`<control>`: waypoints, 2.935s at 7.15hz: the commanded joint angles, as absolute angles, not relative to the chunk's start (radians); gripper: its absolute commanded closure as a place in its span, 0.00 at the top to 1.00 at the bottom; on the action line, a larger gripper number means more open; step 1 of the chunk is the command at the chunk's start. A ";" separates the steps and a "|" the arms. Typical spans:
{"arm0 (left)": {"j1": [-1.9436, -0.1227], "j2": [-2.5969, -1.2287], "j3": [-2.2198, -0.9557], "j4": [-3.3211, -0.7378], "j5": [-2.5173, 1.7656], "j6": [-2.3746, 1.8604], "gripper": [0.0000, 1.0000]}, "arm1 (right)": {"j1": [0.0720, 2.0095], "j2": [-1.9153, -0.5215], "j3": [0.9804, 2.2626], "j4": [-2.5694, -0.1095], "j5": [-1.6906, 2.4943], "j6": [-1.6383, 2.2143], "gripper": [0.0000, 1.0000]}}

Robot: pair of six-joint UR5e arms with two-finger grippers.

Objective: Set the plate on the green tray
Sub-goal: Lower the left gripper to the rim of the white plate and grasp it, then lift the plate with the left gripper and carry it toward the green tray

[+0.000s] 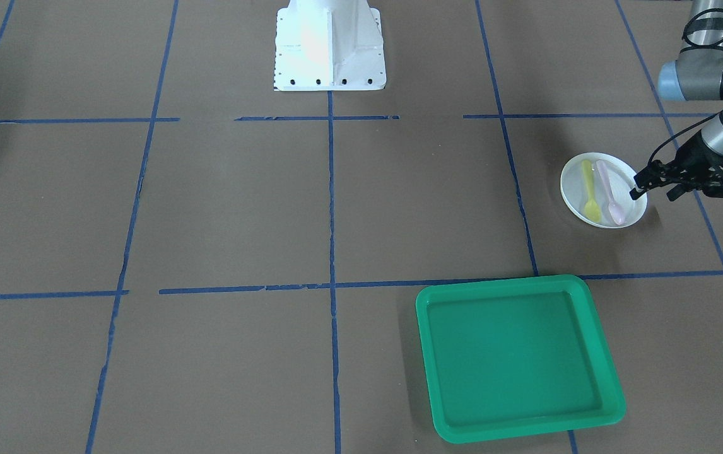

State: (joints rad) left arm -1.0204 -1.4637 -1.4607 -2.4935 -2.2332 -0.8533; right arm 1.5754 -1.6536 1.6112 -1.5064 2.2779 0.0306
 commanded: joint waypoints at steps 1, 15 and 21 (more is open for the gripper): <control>-0.988 -1.465 -1.460 -2.494 -2.229 -0.854 0.96 | 1.575 -1.654 1.612 -1.505 2.278 0.031 1.00; -1.244 -1.397 -1.462 -2.525 -2.706 -0.566 0.00 | 1.575 -1.654 1.612 -1.505 2.278 0.031 1.00; -1.203 -1.825 -1.344 -2.316 -2.586 -0.804 0.00 | 1.575 -1.654 1.612 -1.506 2.278 0.031 1.00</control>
